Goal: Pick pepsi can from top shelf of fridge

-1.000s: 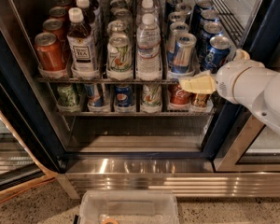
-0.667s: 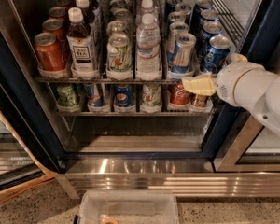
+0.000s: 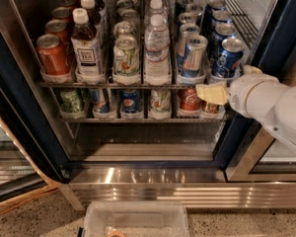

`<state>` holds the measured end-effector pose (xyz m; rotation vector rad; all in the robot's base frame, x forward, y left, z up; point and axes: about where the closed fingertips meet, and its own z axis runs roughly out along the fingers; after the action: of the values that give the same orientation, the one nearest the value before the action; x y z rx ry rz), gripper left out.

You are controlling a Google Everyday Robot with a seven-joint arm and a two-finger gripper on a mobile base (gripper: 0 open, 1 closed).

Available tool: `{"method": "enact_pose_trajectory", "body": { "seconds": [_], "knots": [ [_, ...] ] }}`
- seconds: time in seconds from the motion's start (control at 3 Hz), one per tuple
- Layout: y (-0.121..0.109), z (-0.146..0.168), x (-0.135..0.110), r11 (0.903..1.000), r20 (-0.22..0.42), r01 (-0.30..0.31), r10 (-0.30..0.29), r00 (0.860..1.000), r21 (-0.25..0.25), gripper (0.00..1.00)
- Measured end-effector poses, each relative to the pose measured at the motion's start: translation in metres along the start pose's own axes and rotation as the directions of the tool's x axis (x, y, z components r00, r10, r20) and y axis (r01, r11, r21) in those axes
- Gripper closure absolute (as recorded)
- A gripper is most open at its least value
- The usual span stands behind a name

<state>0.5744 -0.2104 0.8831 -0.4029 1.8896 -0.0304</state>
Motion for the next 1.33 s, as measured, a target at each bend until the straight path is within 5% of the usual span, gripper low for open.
{"method": "enact_pose_trajectory", "body": {
  "seconds": [0.33, 1.33],
  "knots": [
    [-0.016, 0.01, 0.004, 0.9966, 0.007, -0.053, 0.053, 0.999, 0.063, 0.07],
    [-0.02, 0.008, -0.021, 0.9925, 0.053, -0.065, 0.059, 0.997, 0.104, 0.11]
  ]
}}
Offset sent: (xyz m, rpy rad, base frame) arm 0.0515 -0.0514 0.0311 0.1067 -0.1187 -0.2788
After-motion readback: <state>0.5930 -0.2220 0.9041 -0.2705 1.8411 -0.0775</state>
